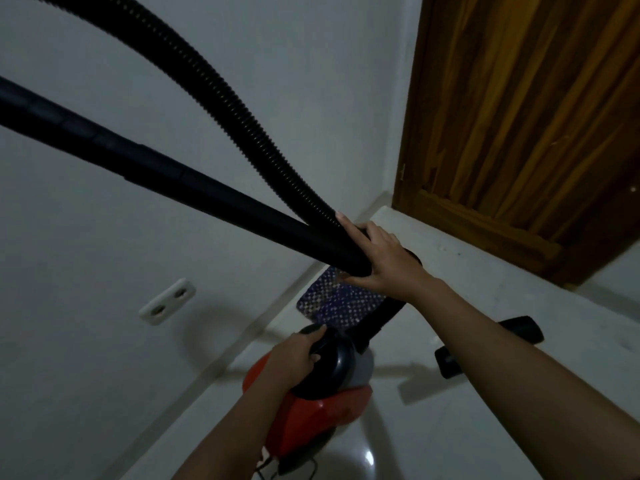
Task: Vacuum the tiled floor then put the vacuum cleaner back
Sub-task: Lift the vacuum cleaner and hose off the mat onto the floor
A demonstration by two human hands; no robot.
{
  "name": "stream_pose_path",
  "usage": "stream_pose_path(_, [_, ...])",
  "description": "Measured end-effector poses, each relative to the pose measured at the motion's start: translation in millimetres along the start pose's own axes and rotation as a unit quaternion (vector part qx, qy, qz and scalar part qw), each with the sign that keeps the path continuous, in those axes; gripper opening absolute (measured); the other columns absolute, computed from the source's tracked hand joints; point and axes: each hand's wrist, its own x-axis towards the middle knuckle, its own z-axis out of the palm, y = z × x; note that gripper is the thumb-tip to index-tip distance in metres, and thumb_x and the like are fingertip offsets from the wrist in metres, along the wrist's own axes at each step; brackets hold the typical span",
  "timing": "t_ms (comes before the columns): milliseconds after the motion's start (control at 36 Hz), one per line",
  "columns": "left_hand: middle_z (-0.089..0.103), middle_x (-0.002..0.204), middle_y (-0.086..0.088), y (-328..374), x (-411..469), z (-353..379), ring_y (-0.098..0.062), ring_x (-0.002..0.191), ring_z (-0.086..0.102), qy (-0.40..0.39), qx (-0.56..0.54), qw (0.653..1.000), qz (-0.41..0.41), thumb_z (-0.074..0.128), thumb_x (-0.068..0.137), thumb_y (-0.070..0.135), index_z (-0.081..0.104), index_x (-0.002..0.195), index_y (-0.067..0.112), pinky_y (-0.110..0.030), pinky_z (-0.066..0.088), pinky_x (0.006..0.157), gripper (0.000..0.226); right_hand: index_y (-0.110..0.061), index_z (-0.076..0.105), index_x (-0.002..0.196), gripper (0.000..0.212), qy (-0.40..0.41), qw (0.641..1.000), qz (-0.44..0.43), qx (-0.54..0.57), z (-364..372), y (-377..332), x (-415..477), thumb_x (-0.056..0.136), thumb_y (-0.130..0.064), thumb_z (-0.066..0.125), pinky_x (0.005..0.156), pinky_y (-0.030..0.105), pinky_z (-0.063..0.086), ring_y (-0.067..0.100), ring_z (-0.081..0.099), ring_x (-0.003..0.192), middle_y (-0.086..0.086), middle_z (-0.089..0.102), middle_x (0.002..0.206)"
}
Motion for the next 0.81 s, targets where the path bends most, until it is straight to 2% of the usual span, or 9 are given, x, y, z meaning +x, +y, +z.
stream_pose_path(111, [0.050, 0.139, -0.013, -28, -44, 13, -0.028, 0.122, 0.051, -0.002, 0.011, 0.999, 0.031, 0.052, 0.092, 0.021, 0.021, 0.148, 0.031, -0.033, 0.044, 0.094, 0.065, -0.049, -0.016, 0.144, 0.096, -0.011, 0.999, 0.021, -0.026, 34, -60, -26, 0.080, -0.066, 0.054, 0.085, 0.032, 0.031, 0.020, 0.044, 0.106, 0.006, 0.045, 0.118])
stream_pose_path(222, [0.048, 0.142, -0.010, -54, -81, 20, -0.027, 0.127, 0.048, -0.005, 0.018, 0.999, 0.045, 0.052, 0.091, 0.017, 0.025, 0.147, 0.030, -0.035, 0.044, 0.097, 0.064, -0.048, -0.017, 0.144, 0.091, -0.018, 0.998, 0.035, -0.042, 52, -113, -49, 0.079, -0.070, 0.042, 0.084, 0.032, 0.031, 0.023, 0.046, 0.108, 0.007, 0.044, 0.123])
stream_pose_path(333, [0.048, 0.142, -0.009, -79, -110, 27, -0.026, 0.128, 0.048, 0.007, 0.013, 0.999, 0.046, 0.052, 0.089, 0.012, 0.030, 0.146, 0.029, -0.033, 0.043, 0.099, 0.062, -0.050, -0.020, 0.142, 0.090, -0.007, 0.998, 0.054, -0.041, 66, -148, -67, 0.077, -0.073, 0.038, 0.085, 0.033, 0.032, 0.022, 0.045, 0.106, 0.006, 0.043, 0.122])
stream_pose_path(417, [0.050, 0.140, -0.009, -95, -130, 37, -0.026, 0.126, 0.050, 0.010, 0.013, 0.999, 0.037, 0.052, 0.089, 0.011, 0.031, 0.145, 0.031, -0.034, 0.044, 0.097, 0.063, -0.049, -0.019, 0.143, 0.091, -0.008, 0.997, 0.067, -0.045, 77, -165, -79, 0.077, -0.073, 0.038, 0.085, 0.033, 0.031, 0.022, 0.045, 0.106, 0.006, 0.044, 0.120])
stream_pose_path(528, [0.056, 0.134, -0.008, -117, -145, 60, -0.025, 0.117, 0.056, 0.009, 0.010, 1.000, 0.028, 0.051, 0.089, 0.009, 0.030, 0.145, 0.032, -0.033, 0.049, 0.088, 0.064, -0.047, -0.019, 0.143, 0.093, -0.003, 0.996, 0.077, -0.038, 102, -181, -97, 0.076, -0.073, 0.041, 0.092, 0.036, 0.033, 0.024, 0.044, 0.112, 0.008, 0.043, 0.123])
stream_pose_path(611, [0.053, 0.137, -0.008, -134, -150, 77, -0.026, 0.121, 0.054, 0.001, 0.007, 1.000, 0.020, 0.050, 0.089, 0.010, 0.031, 0.145, 0.031, -0.034, 0.048, 0.093, 0.063, -0.045, -0.014, 0.145, 0.092, 0.004, 0.996, 0.087, -0.037, 122, -190, -109, 0.076, -0.073, 0.040, 0.092, 0.042, 0.038, 0.027, 0.043, 0.113, 0.010, 0.043, 0.124])
stream_pose_path(806, [0.055, 0.134, -0.013, -184, -142, 133, -0.029, 0.115, 0.056, 0.002, -0.013, 1.000, 0.026, 0.051, 0.088, 0.008, 0.032, 0.145, 0.030, -0.038, 0.051, 0.089, 0.063, -0.039, -0.003, 0.147, 0.092, 0.033, 0.994, 0.103, -0.012, 183, -192, -115, 0.075, -0.071, 0.046, 0.087, 0.042, 0.043, 0.028, 0.049, 0.102, 0.012, 0.047, 0.117])
